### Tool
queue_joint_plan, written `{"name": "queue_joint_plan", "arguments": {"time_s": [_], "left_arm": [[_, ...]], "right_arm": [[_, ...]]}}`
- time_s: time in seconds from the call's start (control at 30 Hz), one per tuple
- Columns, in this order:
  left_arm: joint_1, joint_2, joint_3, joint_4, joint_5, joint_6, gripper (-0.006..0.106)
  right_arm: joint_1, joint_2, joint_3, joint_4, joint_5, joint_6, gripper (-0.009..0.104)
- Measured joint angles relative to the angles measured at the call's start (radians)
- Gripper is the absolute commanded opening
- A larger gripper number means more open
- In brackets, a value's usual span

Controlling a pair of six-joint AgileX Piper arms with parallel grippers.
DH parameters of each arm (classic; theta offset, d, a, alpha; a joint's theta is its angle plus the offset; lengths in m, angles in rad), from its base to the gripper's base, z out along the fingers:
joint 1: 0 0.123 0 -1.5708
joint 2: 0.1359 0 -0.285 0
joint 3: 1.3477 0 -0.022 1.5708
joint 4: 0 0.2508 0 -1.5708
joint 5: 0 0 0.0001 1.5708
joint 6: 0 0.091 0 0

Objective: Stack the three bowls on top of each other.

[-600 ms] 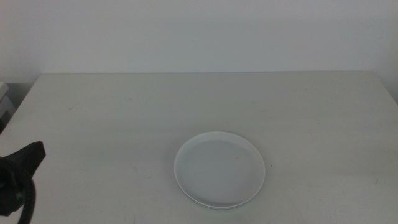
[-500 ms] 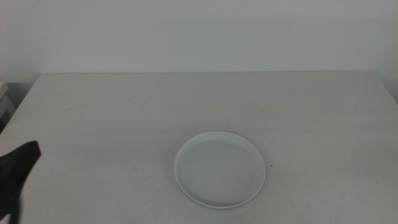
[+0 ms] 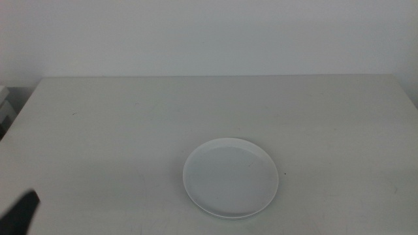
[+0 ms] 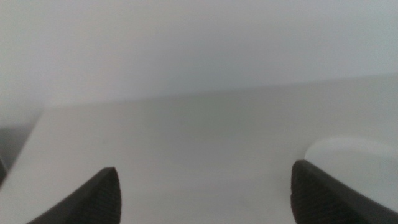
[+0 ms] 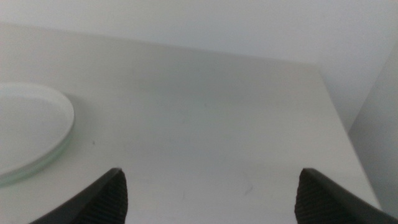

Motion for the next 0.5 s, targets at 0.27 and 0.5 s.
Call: {"name": "queue_joint_plan", "arguments": {"time_s": [0.27, 0.5], "left_arm": [[0.0, -0.092, 0.231, 0.004, 0.002, 0.0, 0.105], [0.0, -0.094, 0.254, 0.008, 0.009, 0.0, 0.105]], "right_arm": [[0.0, -0.024, 0.123, 0.0, -0.069, 0.0, 0.075], [0.0, -0.025, 0.204, 0.0, -0.102, 0.0, 0.075]]}}
